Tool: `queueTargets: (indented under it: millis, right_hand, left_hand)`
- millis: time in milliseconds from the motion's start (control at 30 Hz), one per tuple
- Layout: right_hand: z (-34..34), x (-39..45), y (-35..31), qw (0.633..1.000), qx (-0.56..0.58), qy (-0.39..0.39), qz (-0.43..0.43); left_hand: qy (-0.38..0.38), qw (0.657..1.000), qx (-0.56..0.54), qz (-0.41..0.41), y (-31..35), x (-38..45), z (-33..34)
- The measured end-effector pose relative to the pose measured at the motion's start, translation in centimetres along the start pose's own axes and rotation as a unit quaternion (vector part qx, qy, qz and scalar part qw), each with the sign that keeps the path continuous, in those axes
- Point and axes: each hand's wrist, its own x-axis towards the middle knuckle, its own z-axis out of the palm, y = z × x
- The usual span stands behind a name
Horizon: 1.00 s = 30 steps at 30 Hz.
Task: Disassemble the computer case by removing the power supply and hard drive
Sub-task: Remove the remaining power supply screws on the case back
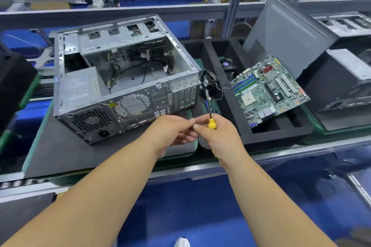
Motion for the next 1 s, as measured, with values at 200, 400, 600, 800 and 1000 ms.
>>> queueTargets:
  millis: [200,400,600,800,1000]
  right_hand:
    - [-2.9,3.1,1.1,0.991,-0.078,0.106,0.023]
    - [-5.7,6.3,2.5,0.976,-0.173,0.097,0.087]
    - [-4.5,6.1,2.3,0.986,-0.059,0.098,0.121]
    - [-0.8,4.6,0.1,0.991,-0.066,0.073,0.091]
    - [3.6,1.8,-0.8,0.995,-0.076,0.027,0.050]
  left_hand:
    - [0.036,0.997,0.063,-0.004,0.3,2.4,1.2]
    - [0.069,0.990,0.111,0.052,0.3,2.9,0.3]
    - [0.075,0.979,0.144,0.127,1.6,1.5,-0.6]
    - [0.097,0.963,0.159,0.194,2.0,-1.1,-2.9]
    - [0.140,0.930,0.199,0.275,1.7,-4.9,-7.0]
